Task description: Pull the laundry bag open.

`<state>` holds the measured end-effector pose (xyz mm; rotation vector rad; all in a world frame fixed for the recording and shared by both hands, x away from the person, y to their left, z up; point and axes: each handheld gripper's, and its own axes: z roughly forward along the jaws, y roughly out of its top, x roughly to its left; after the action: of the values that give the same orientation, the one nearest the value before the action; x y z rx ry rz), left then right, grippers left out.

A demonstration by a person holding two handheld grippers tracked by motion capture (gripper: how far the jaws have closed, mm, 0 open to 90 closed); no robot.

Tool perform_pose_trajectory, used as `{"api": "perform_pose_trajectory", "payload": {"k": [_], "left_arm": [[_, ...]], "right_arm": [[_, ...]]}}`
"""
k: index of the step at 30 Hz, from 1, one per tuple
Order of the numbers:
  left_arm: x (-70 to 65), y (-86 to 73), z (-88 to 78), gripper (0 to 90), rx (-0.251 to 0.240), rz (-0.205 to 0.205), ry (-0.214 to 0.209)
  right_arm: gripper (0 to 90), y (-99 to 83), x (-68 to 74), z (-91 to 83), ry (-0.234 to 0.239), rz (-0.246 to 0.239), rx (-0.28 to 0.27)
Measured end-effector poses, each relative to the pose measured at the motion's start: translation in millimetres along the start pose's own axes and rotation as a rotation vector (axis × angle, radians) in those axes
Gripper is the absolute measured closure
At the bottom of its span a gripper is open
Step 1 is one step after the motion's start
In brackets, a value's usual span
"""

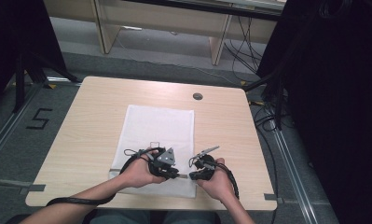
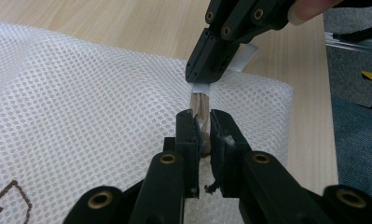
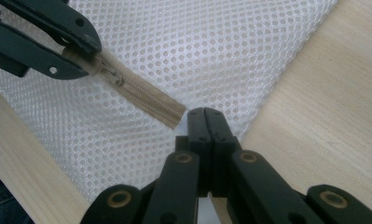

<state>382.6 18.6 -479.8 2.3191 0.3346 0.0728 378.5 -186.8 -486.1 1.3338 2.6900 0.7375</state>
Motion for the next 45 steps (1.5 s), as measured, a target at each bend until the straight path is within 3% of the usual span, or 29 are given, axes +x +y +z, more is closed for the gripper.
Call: {"api": "perform_pose_trajectory", "payload": {"k": [2, 4, 16, 17, 24, 25, 45], "left_arm": [[0.8, 0.2, -0.6, 82.0, 0.0, 0.015, 0.003], [-0.3, -0.2, -1.2, 82.0, -0.005, -0.005, 0.004], [0.6, -0.7, -3.0, 82.0, -0.002, 0.014, 0.005], [-0.1, -1.2, -3.3, 82.0, -0.002, -0.003, 0.003], [0.9, -1.9, -5.2, 82.0, -0.004, 0.015, 0.005], [-0.1, -2.2, -5.2, 82.0, -0.002, 0.0, 0.006], [-0.3, -3.6, -8.3, 82.0, -0.005, 0.003, 0.009]], "right_arm": [[90.0, 0.0, -0.2, 0.0, 0.001, 0.002, 0.0], [90.0, 0.1, -0.2, -0.1, 0.002, 0.002, 0.001], [90.0, 0.2, 0.1, 0.0, 0.0, 0.001, 0.002], [90.0, 0.2, 0.1, 0.0, 0.0, 0.001, 0.002], [90.0, 0.1, -0.2, 0.0, 0.001, 0.002, 0.001], [90.0, 0.1, -0.1, 0.0, 0.001, 0.003, 0.001], [90.0, -0.1, -0.2, 0.0, 0.001, 0.006, -0.001]]}}
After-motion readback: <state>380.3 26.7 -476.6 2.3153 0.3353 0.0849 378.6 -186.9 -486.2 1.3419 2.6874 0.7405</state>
